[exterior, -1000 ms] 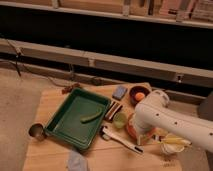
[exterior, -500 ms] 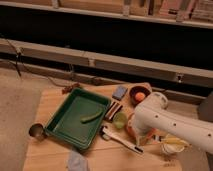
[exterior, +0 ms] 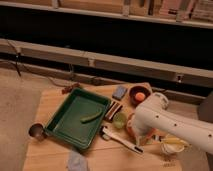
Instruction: Place brush in red bowl
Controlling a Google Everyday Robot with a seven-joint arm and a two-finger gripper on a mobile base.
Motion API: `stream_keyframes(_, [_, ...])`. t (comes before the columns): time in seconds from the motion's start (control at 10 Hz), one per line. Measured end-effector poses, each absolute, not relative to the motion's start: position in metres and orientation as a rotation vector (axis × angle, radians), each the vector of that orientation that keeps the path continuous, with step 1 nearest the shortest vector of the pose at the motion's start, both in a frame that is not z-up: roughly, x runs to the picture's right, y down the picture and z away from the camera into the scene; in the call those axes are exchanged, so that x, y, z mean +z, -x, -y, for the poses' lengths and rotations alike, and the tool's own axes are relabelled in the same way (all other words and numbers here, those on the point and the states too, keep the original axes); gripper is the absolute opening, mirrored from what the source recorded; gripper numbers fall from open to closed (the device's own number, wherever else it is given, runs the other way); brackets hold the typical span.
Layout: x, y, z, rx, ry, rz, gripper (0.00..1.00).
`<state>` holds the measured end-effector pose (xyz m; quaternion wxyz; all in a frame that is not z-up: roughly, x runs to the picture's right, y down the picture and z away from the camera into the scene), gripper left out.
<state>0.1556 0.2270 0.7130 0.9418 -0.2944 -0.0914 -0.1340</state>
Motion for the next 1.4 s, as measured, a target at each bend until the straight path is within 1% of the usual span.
stream_keyframes(1.4, [0.7176,-0.1512,-0.2335,-0.297,0.610,0.238,0.65])
